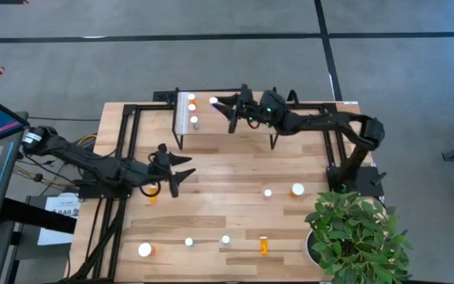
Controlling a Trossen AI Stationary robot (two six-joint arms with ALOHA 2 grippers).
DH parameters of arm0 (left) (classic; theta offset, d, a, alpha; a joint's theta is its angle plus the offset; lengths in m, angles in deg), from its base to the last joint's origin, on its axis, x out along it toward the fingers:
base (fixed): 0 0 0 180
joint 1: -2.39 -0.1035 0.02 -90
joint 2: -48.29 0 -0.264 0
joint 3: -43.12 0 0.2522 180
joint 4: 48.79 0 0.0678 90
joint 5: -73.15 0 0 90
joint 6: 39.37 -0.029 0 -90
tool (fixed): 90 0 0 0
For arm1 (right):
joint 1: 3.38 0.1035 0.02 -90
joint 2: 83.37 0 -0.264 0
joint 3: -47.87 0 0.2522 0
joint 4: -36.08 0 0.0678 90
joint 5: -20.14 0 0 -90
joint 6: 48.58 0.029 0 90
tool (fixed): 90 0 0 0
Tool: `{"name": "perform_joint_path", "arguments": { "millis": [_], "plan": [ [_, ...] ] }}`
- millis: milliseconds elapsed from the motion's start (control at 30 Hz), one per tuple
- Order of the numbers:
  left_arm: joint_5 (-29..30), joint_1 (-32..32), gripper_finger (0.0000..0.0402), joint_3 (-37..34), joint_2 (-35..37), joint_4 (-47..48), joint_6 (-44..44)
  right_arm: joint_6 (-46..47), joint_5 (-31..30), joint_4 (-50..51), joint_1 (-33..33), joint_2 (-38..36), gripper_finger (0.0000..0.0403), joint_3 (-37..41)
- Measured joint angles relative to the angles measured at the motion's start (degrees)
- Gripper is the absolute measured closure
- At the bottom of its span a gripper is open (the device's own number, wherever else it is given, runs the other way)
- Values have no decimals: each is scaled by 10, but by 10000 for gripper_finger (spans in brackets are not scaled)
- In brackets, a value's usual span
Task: Pick and place medicine bottles onto shelf by color
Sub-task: Put the left pink pill bottle on the shelf
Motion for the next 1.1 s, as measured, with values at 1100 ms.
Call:
{"name": "perform_joint_path", "arguments": {
  "millis": [1100],
  "plan": [
    [-32,-37,205,-17,38,6,-40,-33,41,124,-100,112,281,-75]
  ]
}}
